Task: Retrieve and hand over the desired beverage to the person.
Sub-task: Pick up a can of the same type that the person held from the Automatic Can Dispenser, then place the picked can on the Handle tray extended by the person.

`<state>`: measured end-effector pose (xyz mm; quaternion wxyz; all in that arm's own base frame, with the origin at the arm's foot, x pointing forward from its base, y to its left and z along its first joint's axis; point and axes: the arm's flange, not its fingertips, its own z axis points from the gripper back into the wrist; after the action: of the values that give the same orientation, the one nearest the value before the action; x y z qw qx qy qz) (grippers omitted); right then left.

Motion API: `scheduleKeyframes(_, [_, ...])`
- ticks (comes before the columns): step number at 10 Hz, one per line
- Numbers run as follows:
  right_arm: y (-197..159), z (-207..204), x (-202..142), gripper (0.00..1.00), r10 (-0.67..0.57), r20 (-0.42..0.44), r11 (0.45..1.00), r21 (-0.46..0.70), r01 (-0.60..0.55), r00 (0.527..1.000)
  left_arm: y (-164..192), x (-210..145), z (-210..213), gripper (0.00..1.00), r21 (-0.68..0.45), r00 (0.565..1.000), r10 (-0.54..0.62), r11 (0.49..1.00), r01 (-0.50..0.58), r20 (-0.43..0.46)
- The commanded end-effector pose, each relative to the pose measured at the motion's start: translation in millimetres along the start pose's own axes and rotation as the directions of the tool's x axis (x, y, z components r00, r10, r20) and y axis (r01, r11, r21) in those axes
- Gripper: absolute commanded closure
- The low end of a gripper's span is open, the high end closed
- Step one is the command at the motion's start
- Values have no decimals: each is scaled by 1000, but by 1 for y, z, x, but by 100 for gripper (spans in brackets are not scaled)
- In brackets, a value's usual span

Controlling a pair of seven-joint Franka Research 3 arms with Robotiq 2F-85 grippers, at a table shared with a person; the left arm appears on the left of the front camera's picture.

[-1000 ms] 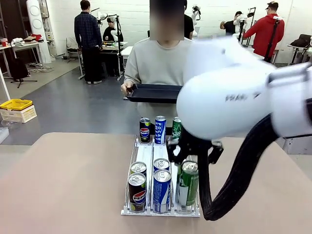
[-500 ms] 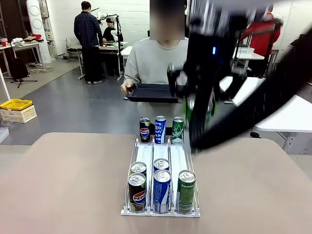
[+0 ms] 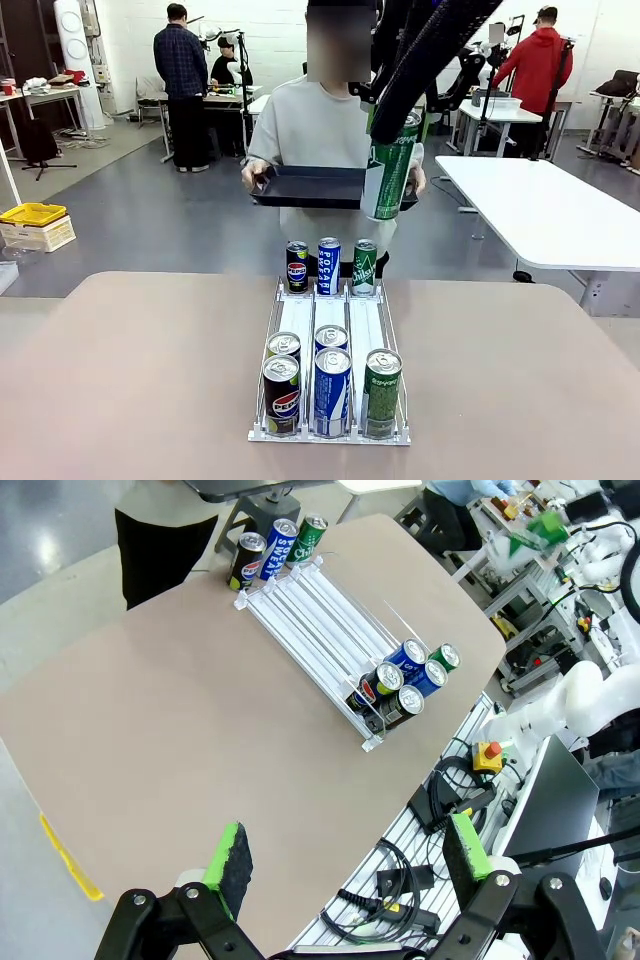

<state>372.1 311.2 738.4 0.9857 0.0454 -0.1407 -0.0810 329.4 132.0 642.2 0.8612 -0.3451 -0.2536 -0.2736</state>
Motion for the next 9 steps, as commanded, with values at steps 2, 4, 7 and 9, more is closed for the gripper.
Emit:
scheduleKeyframes(2, [-8,-6,50,100,19,-15,999,47,-18,1000,0,1,2,0,-17,1000,-19,1000,19,13])
scheduleKeyframes(4, [-13,-13,70,100,34,-58,998,54,-31,998,0,1,2,0,-17,1000,-19,1000,19,13])
scheduleKeyframes(7, [-15,-24,59,100,-3,-36,1000,28,4,999,0,1,2,0,-17,1000,-19,1000,19,13])
scheduleKeyframes(9, [-15,-24,59,100,-3,-36,1000,28,4,999,0,1,2,0,-17,1000,-19,1000,19,13])
